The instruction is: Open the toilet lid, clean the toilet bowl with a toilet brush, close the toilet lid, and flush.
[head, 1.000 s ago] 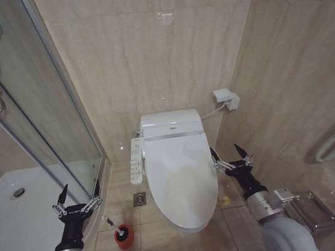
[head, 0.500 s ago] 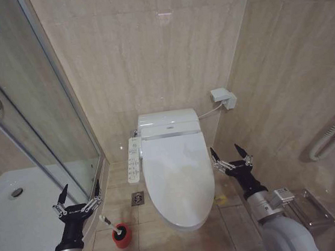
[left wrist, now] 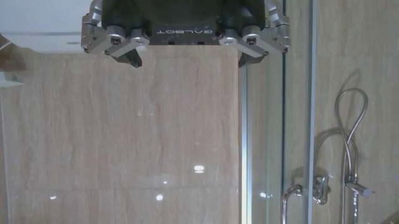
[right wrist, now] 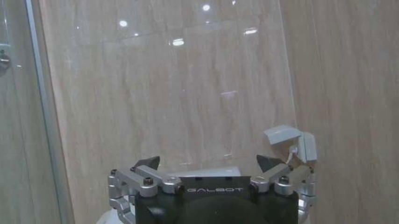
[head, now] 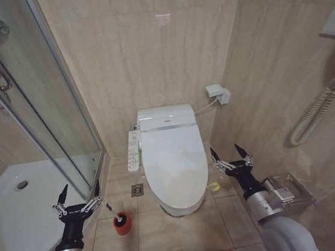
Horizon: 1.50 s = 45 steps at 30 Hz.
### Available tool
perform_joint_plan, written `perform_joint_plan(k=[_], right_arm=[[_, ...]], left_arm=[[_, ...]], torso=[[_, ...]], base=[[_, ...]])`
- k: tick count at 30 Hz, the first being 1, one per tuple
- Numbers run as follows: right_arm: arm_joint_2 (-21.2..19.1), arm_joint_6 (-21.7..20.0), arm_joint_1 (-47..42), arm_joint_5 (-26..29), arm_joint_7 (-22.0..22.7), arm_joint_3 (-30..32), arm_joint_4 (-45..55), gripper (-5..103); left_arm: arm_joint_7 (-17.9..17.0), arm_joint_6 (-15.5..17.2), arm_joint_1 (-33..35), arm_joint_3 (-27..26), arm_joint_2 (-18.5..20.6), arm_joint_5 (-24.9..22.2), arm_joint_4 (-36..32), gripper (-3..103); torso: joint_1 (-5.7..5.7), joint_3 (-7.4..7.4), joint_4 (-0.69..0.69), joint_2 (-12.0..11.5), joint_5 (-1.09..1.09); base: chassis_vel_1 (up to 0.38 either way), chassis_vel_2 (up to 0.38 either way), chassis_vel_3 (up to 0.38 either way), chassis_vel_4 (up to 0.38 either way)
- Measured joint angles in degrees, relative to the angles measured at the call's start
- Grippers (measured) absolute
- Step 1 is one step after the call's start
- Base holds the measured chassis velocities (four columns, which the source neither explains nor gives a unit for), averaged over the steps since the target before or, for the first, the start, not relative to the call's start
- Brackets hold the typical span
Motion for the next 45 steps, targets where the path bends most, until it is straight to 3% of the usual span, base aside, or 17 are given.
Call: perform_joint_plan(k=[9, 24, 45], right_arm=[[0.0, 0.0, 0.01, 0.0, 0.0, 0.0, 0.0, 100], [0.0, 0.0, -0.03, 0.0, 0.0, 0.0, 0.0, 100], [0.0, 0.0, -0.01, 0.0, 0.01, 0.0, 0.0, 100]], left_arm=[[0.0, 0.0, 0.0, 0.0, 0.0, 0.0, 0.0, 100], [0.0, 0.0, 0.04, -0.01, 0.0, 0.0, 0.0, 100], [0.0, 0.0, 0.01, 0.01, 0.0, 0.0, 0.0, 100]], torso=[[0.01, 0.0, -0.01, -0.02, 0.0], [-0.08, -0.03, -0.02, 0.02, 0.0], [-0.01, -0.01, -0.01, -0.01, 0.0]], base=[[0.024, -0.012, -0.011, 0.009], [0.196, -0.144, -0.194, 0.144], [-0.051, 0.021, 0.051, -0.032]])
